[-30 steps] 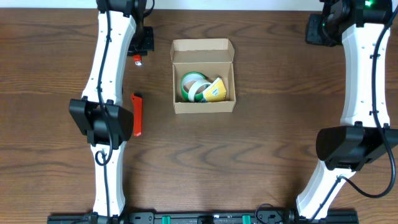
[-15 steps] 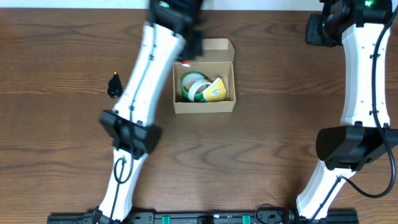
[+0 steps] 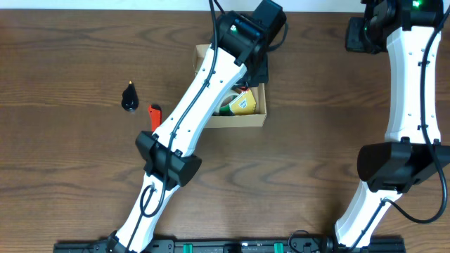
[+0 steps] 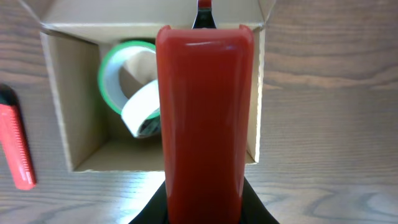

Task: Pack container
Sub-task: 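Carry the red stapler with the left gripper into the box, then release the stapler and withdraw the left gripper from the box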

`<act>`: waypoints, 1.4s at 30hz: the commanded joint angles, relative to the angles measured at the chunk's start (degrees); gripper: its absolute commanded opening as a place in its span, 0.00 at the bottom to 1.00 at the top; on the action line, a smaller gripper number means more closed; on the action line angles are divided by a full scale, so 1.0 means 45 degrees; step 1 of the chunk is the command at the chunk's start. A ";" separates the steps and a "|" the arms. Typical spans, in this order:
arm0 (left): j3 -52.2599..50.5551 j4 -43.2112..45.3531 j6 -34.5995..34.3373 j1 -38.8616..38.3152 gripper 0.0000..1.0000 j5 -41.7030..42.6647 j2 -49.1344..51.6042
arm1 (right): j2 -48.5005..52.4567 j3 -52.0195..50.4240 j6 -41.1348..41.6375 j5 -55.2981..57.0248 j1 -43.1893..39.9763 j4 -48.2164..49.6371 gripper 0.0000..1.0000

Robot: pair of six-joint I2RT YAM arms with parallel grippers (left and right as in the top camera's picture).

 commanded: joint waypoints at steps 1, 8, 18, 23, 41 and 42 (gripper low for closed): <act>0.0058 -0.0894 -0.0151 -0.0029 0.06 0.0617 0.1025 | -0.0063 -0.0083 0.0155 -0.0073 0.0068 -0.0024 0.08; 0.0058 -0.0787 0.0165 -0.0087 0.06 0.0947 0.2127 | -0.0063 -0.0087 0.0155 -0.0097 0.0068 -0.0010 0.08; 0.0058 -0.0675 0.0243 -0.0466 0.05 0.1112 0.2807 | -0.0063 -0.0087 0.0155 -0.0102 0.0068 0.0010 0.08; 0.0034 -0.0427 0.0223 -0.0738 0.06 0.1311 0.2866 | -0.0063 -0.0083 0.0155 -0.0097 0.0068 0.0044 0.08; 0.0024 -0.0568 0.0389 -0.0748 0.61 0.0772 0.2861 | -0.0063 -0.0083 0.0151 -0.0092 0.0068 0.0034 0.08; 0.0024 -0.0636 0.0486 -0.0748 0.65 0.0709 0.2861 | -0.0063 -0.0083 0.0151 -0.0097 0.0068 0.0034 0.08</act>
